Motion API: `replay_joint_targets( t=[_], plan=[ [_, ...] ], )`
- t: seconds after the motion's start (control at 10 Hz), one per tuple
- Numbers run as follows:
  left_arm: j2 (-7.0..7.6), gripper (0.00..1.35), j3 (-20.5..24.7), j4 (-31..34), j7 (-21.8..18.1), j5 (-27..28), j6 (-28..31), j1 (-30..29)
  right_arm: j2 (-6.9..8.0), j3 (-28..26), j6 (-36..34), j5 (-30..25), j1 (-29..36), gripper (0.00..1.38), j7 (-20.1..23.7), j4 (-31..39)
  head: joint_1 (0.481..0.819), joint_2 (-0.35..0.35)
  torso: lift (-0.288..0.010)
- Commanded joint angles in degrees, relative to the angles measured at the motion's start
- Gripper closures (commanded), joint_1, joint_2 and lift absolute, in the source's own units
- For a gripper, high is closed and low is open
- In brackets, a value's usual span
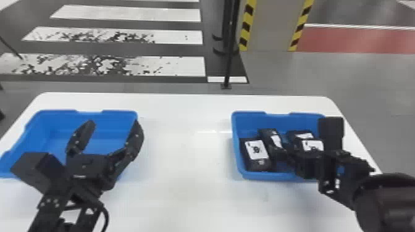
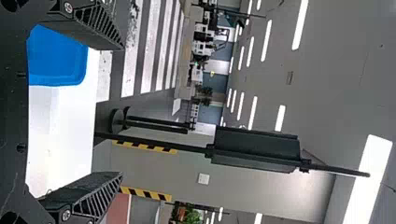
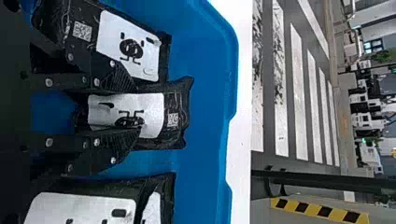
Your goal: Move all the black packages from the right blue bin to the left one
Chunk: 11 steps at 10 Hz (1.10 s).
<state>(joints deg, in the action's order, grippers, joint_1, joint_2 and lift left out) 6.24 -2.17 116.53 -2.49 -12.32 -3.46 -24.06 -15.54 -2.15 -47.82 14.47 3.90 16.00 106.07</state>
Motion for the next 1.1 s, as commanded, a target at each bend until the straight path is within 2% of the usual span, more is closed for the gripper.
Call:
replay_joint_targets(
  t=[0.0, 0.3, 0.4, 0.5, 0.6, 0.7, 1.0],
  plan=[
    [0.00, 0.10, 0.0, 0.0, -0.1, 0.0, -0.2, 0.0, 0.07, 0.0, 5.1, 2.6, 1.0, 1.10, -0.1, 0.0, 0.695, -0.043, -0.174],
    [0.00, 0.10, -0.5, -0.3, -0.1, -1.2, -1.9, 0.0, 0.16, -0.9, 12.1, 6.1, 4.3, 1.10, 0.0, 2.7, 0.695, -0.025, -0.174],
    [0.18, 0.10, -1.3, -0.3, -0.1, -4.9, -2.7, -0.1, 0.33, -1.6, 15.1, 7.5, 6.2, 1.10, 0.4, 5.0, 0.695, -0.023, -0.174],
    [0.62, 0.11, -3.1, -0.3, -0.7, -11.9, -5.1, -0.1, 0.24, -1.7, 19.4, 9.1, 6.9, 1.10, 3.0, 5.4, 0.695, -0.023, -0.174],
    [1.23, 0.11, -5.7, -0.3, -0.9, -16.1, -9.2, 0.3, 0.07, -1.4, 21.5, 9.9, 6.4, 1.10, 6.0, 6.1, 0.695, -0.021, -0.174],
    [1.76, 0.11, -7.7, 0.3, -1.7, -16.9, -11.9, 1.4, -0.55, 1.5, 22.2, 12.3, 6.4, 1.10, 6.2, 8.2, 0.695, -0.019, -0.174],
    [3.16, 0.11, -11.7, 1.0, -2.3, -17.0, -7.2, 3.2, -2.57, 11.5, 25.3, 18.3, 4.1, 1.10, 6.2, 9.7, 0.695, 0.023, -0.174]
  ],
)
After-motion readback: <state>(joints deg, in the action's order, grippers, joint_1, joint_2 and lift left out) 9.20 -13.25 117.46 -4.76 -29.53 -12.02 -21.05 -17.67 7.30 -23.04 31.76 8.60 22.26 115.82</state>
